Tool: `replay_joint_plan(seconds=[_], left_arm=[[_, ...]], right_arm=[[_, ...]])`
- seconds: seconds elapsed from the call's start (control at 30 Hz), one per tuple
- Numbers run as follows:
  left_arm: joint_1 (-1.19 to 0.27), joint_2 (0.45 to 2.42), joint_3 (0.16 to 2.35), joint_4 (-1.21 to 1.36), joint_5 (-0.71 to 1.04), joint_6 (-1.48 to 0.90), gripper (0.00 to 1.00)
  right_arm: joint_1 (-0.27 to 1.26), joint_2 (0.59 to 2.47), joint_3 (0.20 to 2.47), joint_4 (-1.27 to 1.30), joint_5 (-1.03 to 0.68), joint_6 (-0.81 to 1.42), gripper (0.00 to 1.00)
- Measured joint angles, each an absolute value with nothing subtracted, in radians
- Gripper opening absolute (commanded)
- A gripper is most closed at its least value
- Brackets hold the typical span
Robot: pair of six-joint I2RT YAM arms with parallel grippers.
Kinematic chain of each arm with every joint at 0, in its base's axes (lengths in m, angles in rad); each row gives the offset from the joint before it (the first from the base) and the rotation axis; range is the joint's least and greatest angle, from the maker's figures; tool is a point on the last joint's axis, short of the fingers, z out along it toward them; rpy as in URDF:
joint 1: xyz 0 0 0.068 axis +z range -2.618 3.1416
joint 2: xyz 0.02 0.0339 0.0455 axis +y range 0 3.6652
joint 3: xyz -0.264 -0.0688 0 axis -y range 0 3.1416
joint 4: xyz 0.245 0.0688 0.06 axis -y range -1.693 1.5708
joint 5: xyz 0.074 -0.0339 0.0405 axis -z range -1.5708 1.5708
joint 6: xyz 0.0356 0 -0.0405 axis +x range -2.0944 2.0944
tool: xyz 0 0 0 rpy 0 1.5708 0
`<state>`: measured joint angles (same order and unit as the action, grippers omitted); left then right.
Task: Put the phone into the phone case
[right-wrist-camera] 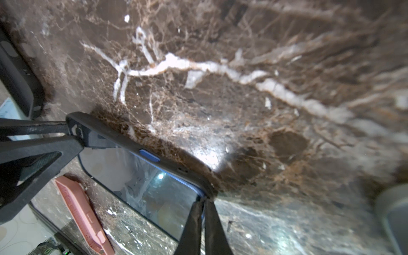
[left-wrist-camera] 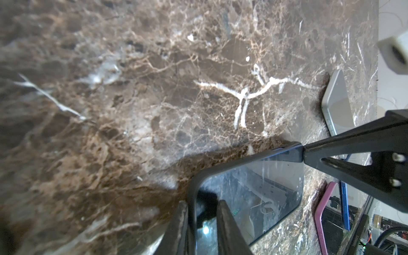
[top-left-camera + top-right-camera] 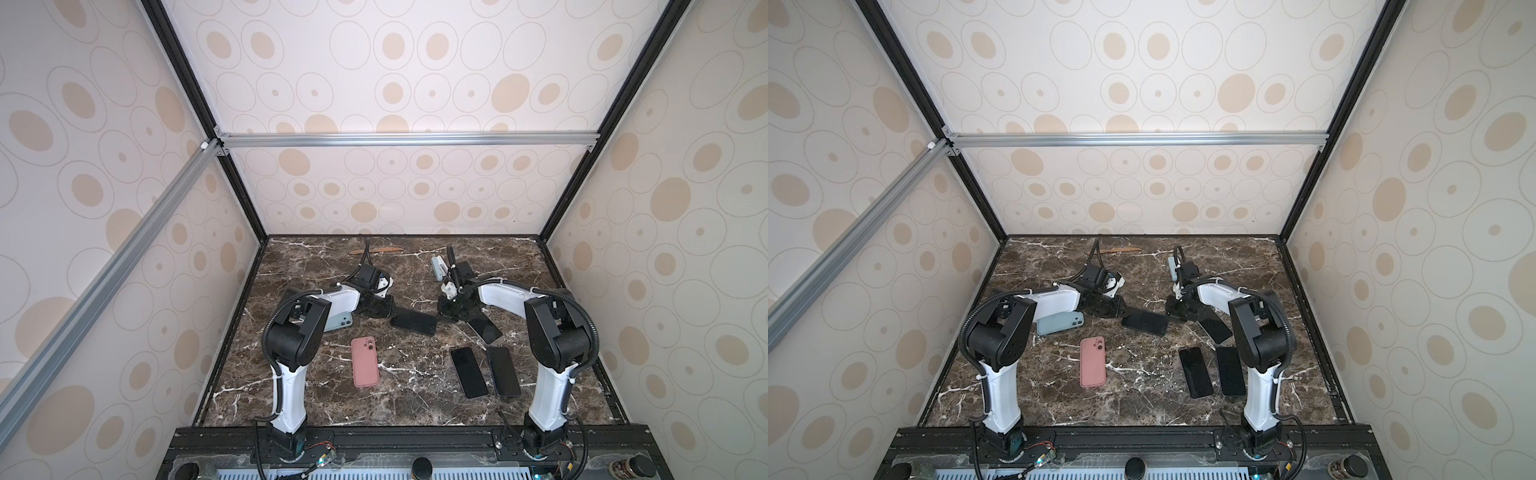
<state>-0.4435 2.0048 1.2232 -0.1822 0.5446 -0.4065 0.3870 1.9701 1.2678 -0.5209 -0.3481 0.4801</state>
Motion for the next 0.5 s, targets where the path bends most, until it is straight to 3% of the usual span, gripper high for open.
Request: replay_joint_plan(seconds=[0.33,0.5], left_arm=[[-0.443,1.999,1.214,-0.17,0.542,-0.406,0.24],[-0.444,1.997,1.213,-0.17,0.539,-0.406,0.24]], right_arm=[[0.535,2.021,1.397,-0.673,-0.026,0.426,0.09],[0.567,2.035,1.42,-0.696,0.046,0.418,0.09]])
